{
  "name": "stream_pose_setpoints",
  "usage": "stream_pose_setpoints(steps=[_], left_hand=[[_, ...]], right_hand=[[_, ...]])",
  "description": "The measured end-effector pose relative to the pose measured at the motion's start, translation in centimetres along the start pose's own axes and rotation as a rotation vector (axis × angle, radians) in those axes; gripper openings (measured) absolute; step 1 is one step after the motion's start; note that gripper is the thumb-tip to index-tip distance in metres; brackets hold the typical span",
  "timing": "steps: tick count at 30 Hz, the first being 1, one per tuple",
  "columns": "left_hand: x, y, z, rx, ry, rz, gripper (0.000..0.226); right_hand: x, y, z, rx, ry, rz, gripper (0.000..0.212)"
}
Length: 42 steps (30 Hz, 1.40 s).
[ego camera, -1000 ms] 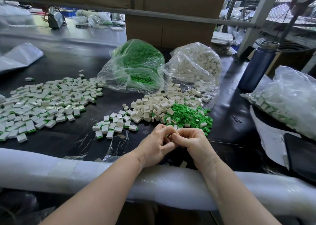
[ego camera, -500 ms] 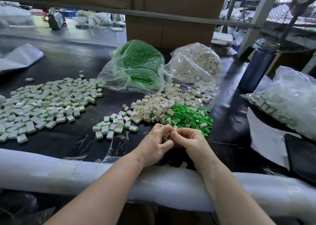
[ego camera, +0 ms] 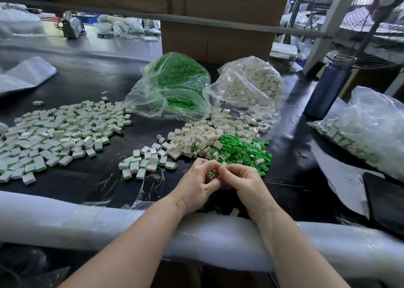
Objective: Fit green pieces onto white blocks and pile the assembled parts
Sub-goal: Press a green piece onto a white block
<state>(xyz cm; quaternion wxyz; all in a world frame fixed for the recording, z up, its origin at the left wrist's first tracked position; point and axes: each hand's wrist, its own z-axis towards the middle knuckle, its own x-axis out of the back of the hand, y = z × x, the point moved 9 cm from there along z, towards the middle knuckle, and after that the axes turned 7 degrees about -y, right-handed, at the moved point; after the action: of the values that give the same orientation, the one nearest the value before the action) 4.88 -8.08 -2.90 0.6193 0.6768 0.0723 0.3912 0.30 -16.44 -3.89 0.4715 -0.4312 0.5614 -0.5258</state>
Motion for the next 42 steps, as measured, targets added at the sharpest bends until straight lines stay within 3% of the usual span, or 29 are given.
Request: stream_pose_setpoints(steps=[12,17,28,42], left_hand=[[1.0,-0.8,0.1,0.020,0.107,-0.104,0.019],[1.2,-0.7,0.2,0.013,0.126,-0.140,0.011],[1.1,-0.3,0.0,0.008,0.122,-0.120,0.009],[1.0,0.0,-0.2,0.005,0.091,-0.141,0.011]], right_hand=[[0.5,-0.5,0.2,0.067,0.060,-0.137,0.023],[-0.1,-0.6,0.3,0.077,0.022,-0.216,0.027],[0.1,-0.3,0.2,0.057,-0.012,-0.045,0.018],[-0.1,-0.3,0.4,0.052,-0.012,-0.238,0.026]])
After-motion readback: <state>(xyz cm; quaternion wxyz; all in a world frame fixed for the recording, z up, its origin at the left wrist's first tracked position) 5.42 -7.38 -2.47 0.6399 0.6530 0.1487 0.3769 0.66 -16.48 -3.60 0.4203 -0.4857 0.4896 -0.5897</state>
